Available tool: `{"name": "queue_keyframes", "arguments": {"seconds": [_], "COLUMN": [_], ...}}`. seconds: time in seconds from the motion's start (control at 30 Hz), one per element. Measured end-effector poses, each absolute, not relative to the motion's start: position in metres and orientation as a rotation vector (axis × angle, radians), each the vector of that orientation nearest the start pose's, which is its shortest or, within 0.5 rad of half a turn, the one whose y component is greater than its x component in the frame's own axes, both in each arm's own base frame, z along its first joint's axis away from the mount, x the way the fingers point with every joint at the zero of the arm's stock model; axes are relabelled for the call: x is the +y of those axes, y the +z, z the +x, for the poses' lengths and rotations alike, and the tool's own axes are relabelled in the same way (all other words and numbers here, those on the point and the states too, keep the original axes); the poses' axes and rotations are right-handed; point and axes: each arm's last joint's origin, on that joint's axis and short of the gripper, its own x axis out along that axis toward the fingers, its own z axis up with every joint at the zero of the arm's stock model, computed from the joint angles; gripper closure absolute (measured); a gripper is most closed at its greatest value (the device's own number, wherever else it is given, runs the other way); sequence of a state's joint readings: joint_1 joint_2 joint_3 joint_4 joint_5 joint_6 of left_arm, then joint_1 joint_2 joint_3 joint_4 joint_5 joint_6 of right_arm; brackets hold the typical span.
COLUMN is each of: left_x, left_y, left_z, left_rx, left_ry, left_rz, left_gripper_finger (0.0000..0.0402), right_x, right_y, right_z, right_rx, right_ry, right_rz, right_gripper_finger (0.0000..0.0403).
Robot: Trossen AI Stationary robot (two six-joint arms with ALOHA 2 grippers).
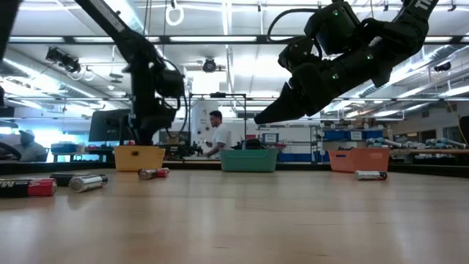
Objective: Sort batteries
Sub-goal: Put the silver battery into the yellow bin
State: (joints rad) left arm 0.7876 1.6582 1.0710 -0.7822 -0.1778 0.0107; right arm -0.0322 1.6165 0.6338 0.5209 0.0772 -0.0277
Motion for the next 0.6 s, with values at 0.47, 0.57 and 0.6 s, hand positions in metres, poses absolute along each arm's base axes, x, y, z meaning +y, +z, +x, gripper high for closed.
{"name": "queue_keyframes", "arguments": {"seconds": [0.47, 0.57, 0.6], "left_x": [0.243, 0.245, 0.246], "left_y": [0.151, 0.151, 0.151], "left_z": [0.208, 0.208, 0.208], "left_rx": [1.371, 1.359, 1.354], "left_ry": [0.829, 0.834, 0.836], "left_rz": [-0.422, -0.418, -0.415], "left_gripper_finger": [0.0357, 0.0356, 0.0354], "right_x": [-0.012, -0.012, -0.012], "right_y": [0.154, 0.153, 0.153], "right_z": [0.304, 0.304, 0.304], "right_rx": [0.464, 0.466, 0.466], "right_ry": [-0.102, -0.103, -0.103], "right_rz": [-0.034, -0.029, -0.029], "right_gripper_finger": [0.0379, 0.0379, 0.038]}}
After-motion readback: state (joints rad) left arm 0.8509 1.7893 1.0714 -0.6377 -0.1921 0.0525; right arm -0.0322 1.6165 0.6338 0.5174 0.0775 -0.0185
